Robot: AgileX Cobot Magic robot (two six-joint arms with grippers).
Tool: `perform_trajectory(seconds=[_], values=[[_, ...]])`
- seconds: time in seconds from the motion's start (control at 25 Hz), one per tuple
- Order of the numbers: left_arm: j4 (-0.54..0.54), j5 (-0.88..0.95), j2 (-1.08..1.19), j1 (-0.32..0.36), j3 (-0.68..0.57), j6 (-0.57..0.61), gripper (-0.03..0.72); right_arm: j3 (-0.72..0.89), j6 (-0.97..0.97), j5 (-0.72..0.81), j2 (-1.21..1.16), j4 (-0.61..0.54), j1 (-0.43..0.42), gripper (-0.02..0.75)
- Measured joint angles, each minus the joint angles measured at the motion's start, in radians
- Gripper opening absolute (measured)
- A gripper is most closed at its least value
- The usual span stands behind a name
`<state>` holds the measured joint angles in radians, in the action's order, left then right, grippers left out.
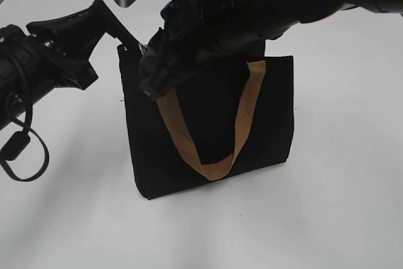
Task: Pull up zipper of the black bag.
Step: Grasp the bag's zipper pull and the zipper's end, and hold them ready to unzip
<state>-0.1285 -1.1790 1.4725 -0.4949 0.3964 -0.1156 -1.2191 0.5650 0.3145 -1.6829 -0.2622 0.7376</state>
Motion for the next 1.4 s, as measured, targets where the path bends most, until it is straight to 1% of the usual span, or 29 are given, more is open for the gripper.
perform_trajectory(seconds=[0.2, 0.36, 0.4, 0.52, 0.64, 0.8, 0.96, 1.16, 1.24, 1.4], values=[[-0.007, 0.001, 0.0, 0.0, 0.0, 0.0, 0.005, 0.0, 0.001, 0.002, -0.021, 0.0, 0.0, 0.104], [-0.007, 0.001, 0.0, 0.0, 0.0, 0.0, 0.005, 0.0, 0.002, 0.002, -0.021, 0.001, 0.0, 0.008], [-0.007, 0.001, 0.0, 0.0, 0.0, 0.0, 0.005, 0.0, 0.002, 0.002, -0.02, 0.005, 0.0, 0.001], [-0.004, 0.005, 0.0, 0.0, 0.0, 0.0, 0.005, 0.0, 0.002, 0.011, -0.02, 0.029, 0.0, -0.001], [0.032, 0.023, 0.0, 0.0, 0.0, 0.0, 0.005, -0.001, 0.001, 0.029, -0.019, 0.059, 0.0, -0.001], [0.072, 0.105, -0.013, 0.0, 0.0, 0.0, 0.005, -0.002, 0.002, 0.068, -0.017, 0.078, 0.0, -0.001], [0.074, 0.177, -0.058, 0.0, 0.0, 0.0, 0.005, -0.002, 0.002, 0.077, -0.016, 0.081, 0.0, -0.001], [0.054, 0.2, -0.088, -0.006, 0.0, 0.0, 0.005, -0.004, 0.002, 0.077, -0.016, 0.072, 0.0, -0.001], [0.049, 0.203, -0.091, -0.006, 0.0, 0.0, 0.005, -0.004, 0.002, 0.077, -0.016, 0.071, 0.0, 0.008], [0.053, 0.198, -0.093, -0.006, 0.0, 0.0, 0.005, -0.004, 0.002, 0.097, -0.016, 0.072, 0.0, 0.069]])
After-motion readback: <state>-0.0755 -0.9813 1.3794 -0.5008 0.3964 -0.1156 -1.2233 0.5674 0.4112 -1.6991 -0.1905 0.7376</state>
